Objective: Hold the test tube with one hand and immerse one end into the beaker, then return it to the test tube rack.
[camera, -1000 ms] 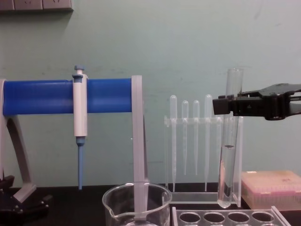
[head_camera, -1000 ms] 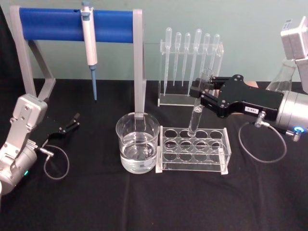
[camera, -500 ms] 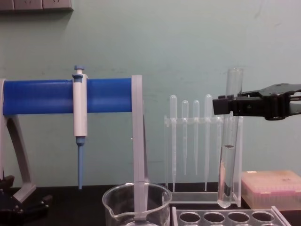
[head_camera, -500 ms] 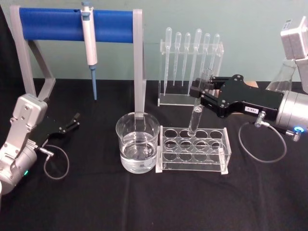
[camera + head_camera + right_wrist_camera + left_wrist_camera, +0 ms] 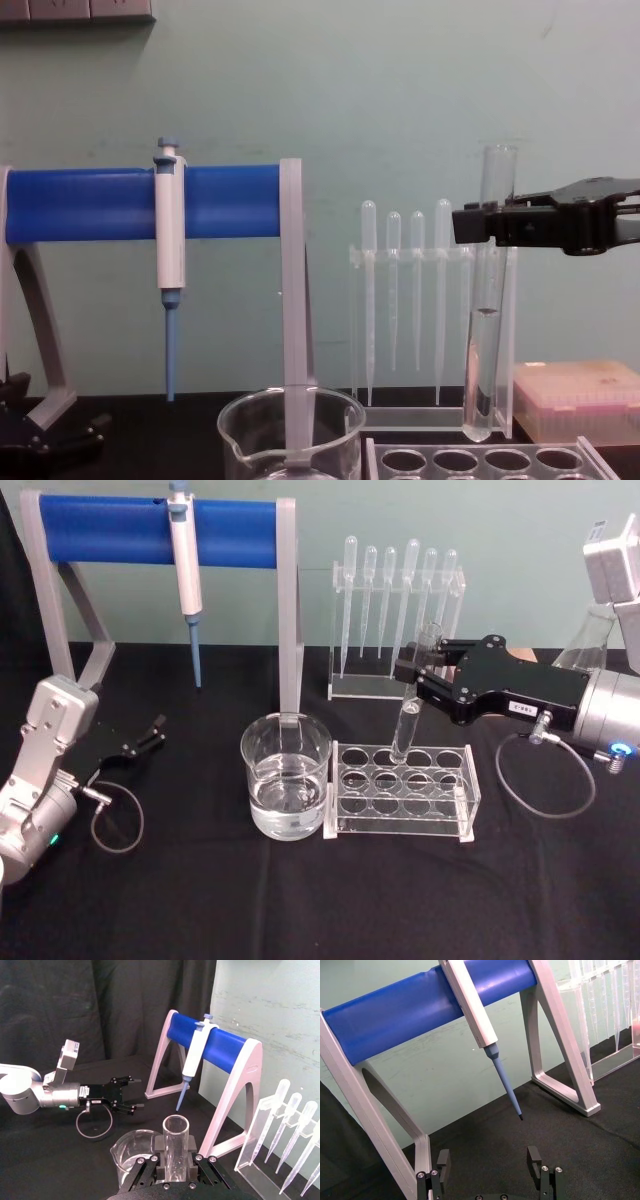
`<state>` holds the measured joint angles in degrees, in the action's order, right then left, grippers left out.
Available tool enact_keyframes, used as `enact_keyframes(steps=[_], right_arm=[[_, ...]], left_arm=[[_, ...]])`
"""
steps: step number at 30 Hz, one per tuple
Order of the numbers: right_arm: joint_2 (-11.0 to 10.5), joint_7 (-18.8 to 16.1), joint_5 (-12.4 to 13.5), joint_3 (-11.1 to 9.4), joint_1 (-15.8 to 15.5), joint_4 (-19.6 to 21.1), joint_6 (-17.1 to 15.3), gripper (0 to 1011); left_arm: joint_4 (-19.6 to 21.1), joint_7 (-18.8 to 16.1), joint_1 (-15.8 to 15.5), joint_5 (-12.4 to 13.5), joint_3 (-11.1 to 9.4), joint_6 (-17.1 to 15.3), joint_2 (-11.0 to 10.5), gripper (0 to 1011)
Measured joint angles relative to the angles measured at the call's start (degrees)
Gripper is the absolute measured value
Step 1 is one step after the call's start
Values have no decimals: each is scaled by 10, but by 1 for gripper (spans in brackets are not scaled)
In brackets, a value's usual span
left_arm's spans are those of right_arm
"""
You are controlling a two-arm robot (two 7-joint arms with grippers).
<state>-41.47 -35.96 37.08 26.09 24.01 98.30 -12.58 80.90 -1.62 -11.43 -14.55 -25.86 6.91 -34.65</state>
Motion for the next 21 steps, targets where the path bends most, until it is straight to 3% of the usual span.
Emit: enact_keyframes(steps=[21], right_arm=[[0,0,0,0,0,0,0,241]], left_arm=[[0,0,0,0,0,0,0,1000]])
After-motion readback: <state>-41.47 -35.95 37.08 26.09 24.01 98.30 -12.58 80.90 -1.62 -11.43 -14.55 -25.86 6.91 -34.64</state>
